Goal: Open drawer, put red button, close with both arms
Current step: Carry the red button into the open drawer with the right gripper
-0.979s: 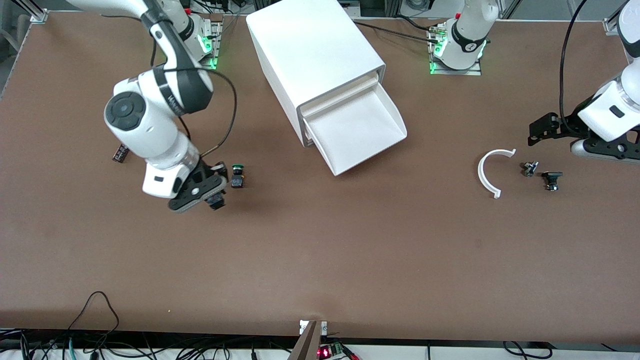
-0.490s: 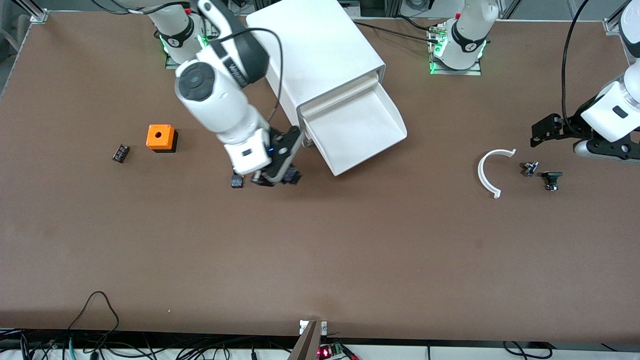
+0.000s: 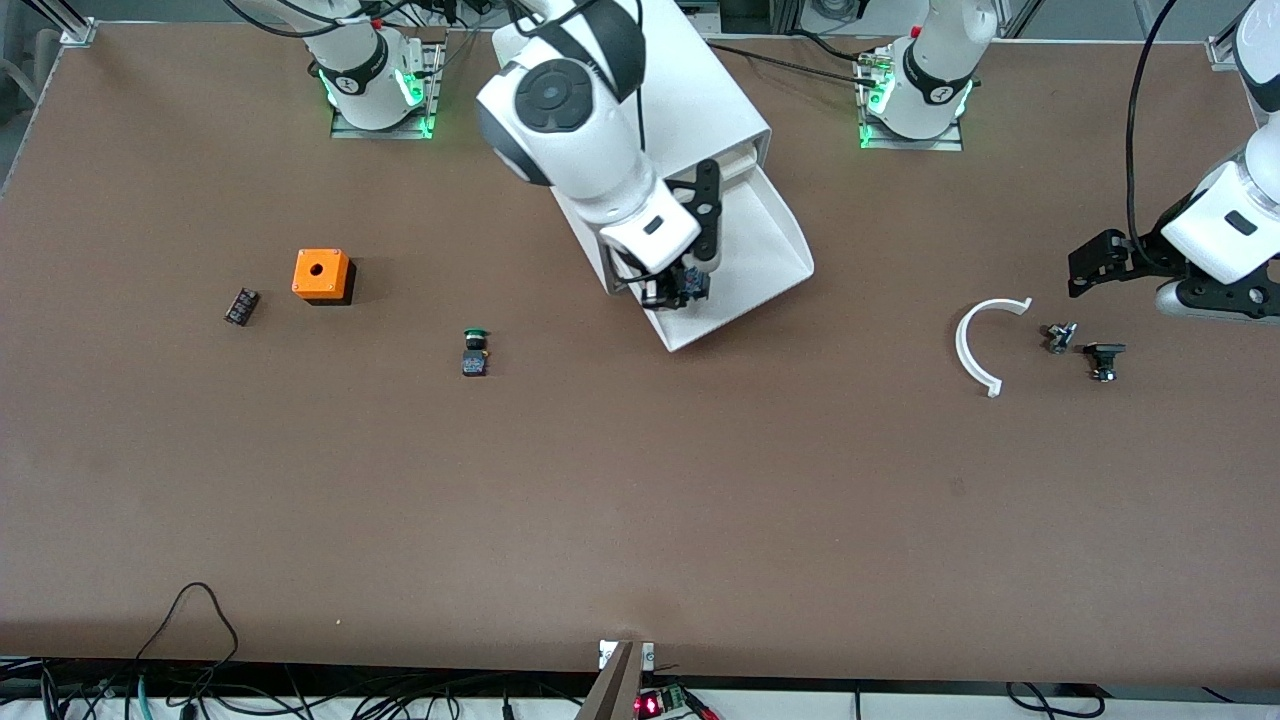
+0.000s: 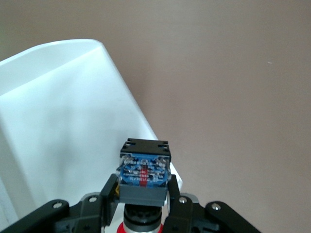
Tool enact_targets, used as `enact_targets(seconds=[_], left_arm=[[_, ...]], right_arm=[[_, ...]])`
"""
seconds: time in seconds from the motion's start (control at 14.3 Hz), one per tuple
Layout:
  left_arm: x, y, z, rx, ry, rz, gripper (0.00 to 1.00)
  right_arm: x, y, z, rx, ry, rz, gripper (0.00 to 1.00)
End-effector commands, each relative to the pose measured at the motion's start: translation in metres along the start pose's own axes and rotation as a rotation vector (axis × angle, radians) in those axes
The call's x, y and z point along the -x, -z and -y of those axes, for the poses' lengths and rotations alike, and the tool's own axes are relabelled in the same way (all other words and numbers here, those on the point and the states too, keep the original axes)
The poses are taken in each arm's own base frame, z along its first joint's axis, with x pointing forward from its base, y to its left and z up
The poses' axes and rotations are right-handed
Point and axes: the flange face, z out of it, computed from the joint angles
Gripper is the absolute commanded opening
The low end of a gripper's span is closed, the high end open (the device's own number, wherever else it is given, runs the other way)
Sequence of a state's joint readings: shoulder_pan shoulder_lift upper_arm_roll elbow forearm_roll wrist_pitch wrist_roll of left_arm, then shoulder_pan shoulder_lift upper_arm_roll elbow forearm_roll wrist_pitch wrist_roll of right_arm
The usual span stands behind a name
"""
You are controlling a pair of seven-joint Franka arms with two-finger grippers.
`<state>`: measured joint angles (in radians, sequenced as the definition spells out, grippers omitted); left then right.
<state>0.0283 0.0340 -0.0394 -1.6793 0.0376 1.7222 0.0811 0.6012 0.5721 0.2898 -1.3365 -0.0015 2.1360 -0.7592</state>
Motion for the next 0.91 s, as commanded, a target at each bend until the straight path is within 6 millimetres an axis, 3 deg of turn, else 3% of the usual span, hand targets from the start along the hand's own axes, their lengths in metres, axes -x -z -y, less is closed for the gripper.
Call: enact_targets(seconds=[0.0, 0.35, 0.63, 0.7, 0.77, 0.84], left_arm=[[0.001, 0.008, -0.001, -0.038, 0.011, -0.010, 1.00], [0.001, 0.008, -0.001, -0.038, 0.011, -0.010, 1.00], [0.001, 0.008, -0.001, -0.038, 0.012, -0.010, 1.00], [0.001, 0.008, -0.001, -0.038, 0.012, -0.010, 1.00], [0.001, 0.008, -0.001, -0.038, 0.012, -0.010, 1.00], [0.001, 0.008, -0.001, -0.038, 0.012, -0.010, 1.00]], right_arm=[[-0.024, -0.027, 0.017, -0.007, 0.110, 0.075, 0.33], [-0.032, -0.083, 0.049, -0.047, 0.268, 0.193, 0.33], [-0.038, -0.103, 0.065, -0.055, 0.299, 0.231, 0.39], [-0.037, -0.106, 0.066, -0.057, 0.283, 0.235, 0.54], [-0.039, -0.106, 0.069, -0.060, 0.265, 0.230, 0.94], [-0.041, -0.104, 0.070, -0.055, 0.241, 0.228, 1.00]])
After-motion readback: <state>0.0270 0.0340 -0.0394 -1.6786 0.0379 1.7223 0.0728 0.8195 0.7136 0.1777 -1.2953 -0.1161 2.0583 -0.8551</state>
